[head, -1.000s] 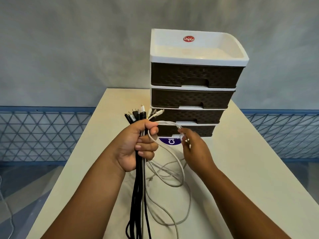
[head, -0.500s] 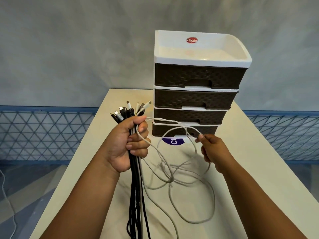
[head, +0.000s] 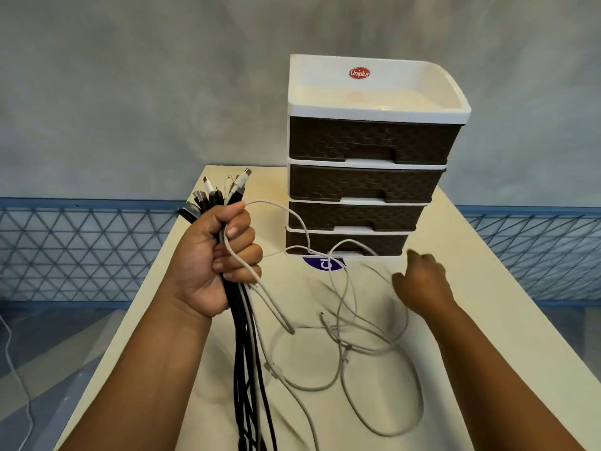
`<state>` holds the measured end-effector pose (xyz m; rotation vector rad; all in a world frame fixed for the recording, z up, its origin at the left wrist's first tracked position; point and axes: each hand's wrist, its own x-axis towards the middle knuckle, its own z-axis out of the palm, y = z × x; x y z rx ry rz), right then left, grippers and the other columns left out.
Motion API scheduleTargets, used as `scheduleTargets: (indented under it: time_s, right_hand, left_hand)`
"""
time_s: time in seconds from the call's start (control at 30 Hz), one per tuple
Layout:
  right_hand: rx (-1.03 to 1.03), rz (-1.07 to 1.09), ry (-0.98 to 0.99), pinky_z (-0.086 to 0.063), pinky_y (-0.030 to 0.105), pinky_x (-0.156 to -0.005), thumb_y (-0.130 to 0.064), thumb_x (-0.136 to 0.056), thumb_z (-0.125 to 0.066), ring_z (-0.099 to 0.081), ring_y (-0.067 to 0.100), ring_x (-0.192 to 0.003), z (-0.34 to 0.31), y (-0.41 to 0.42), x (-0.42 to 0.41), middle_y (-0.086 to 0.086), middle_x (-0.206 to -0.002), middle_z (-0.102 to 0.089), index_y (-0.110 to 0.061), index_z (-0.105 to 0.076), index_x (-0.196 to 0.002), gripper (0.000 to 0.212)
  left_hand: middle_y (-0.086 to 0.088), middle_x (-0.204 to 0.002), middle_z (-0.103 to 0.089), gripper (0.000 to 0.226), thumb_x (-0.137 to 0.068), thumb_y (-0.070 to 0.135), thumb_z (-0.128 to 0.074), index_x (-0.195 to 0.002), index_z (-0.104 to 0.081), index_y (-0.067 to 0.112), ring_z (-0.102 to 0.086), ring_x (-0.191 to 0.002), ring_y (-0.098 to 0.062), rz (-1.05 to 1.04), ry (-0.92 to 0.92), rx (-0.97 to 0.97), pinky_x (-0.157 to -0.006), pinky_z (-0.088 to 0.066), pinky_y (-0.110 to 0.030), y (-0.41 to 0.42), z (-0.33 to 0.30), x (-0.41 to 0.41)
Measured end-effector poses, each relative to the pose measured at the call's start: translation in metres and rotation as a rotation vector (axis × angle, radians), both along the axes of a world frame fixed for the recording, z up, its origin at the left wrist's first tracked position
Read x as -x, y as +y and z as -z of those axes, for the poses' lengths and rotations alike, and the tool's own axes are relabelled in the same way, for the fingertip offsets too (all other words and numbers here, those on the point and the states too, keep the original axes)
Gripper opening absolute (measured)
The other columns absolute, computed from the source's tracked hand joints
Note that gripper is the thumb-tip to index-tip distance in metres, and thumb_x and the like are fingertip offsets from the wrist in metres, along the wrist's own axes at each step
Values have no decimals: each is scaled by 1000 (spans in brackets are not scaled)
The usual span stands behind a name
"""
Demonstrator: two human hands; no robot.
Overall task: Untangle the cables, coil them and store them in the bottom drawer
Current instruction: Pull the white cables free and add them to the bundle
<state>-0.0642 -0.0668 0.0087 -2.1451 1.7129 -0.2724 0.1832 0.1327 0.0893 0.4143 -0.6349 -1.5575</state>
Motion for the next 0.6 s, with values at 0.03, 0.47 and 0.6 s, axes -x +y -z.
scheduleTargets:
  time_s: [0.03,0.47,0.6]
  right_hand:
    - [74,-85,-78,-41,47,-107,-26,-93,-60,-44,35,-130,-11,7,-7,14,-142,-46,-16,-41,-145,56]
    - [-56,-578,-366,-56,33,-69,-32,-100,-52,-65,18,-77,-86,47,-79,5,-85,-68,-17,-69,-97,23]
    - [-232,-577,-776,-50,26,-54,-28,-103,-45,-62,17,-56,-135,46,-76,5,-67,-60,-12,-63,-86,29]
  left_hand:
    - [6,-43,-24,36,-92,26,-58,-60,-49,15,-21,-37,-6,-2,-6,-1,-37,-21,-17,-1,-1,2]
    - [8,-43,-20,38,-95,35,-50,-61,-54,17,-16,-36,-4,-112,-74,-33,-35,-20,-14,6,-13,11]
    - [8,-40,-16,53,-95,56,-38,-76,-70,17,-12,-35,-4,-231,-82,-112,-33,-18,-13,5,-15,17]
